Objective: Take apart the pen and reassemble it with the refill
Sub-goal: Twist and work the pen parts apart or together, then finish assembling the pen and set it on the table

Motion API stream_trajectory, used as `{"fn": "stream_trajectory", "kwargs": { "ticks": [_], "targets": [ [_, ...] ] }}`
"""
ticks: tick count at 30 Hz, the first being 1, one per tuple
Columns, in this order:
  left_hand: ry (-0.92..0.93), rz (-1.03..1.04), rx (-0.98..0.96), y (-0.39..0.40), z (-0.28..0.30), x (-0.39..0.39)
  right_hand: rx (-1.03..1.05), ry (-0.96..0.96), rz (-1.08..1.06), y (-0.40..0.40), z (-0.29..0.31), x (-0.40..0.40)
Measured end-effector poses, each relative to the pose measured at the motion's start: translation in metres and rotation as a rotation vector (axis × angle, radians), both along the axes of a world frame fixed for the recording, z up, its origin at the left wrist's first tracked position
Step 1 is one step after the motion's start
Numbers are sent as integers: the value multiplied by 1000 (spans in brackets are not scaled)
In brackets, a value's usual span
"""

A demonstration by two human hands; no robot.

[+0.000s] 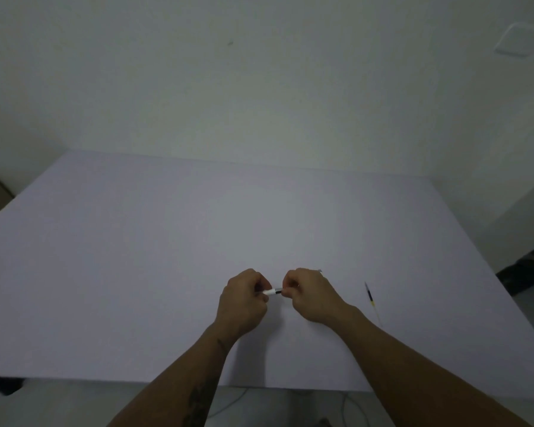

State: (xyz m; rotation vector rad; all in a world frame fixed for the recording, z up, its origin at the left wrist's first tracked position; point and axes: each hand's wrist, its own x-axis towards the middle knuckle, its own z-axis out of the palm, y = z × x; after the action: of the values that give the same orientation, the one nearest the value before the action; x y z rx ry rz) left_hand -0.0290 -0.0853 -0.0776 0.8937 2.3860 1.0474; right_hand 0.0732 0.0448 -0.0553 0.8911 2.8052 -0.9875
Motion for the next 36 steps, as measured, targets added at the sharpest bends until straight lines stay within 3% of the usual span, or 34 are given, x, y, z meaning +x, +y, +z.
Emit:
{"fn": "stream_trajectory", "kwargs": {
  "ticks": [6,14,36],
  "targets": [
    [15,-12,-11,11,2,6,-95,15,-14,13,0,8],
    [34,45,-38,39,4,16,3,25,62,46,-6,6],
    [94,192,-165,88,16,48,-88,51,249,110,-14,12]
  ]
}}
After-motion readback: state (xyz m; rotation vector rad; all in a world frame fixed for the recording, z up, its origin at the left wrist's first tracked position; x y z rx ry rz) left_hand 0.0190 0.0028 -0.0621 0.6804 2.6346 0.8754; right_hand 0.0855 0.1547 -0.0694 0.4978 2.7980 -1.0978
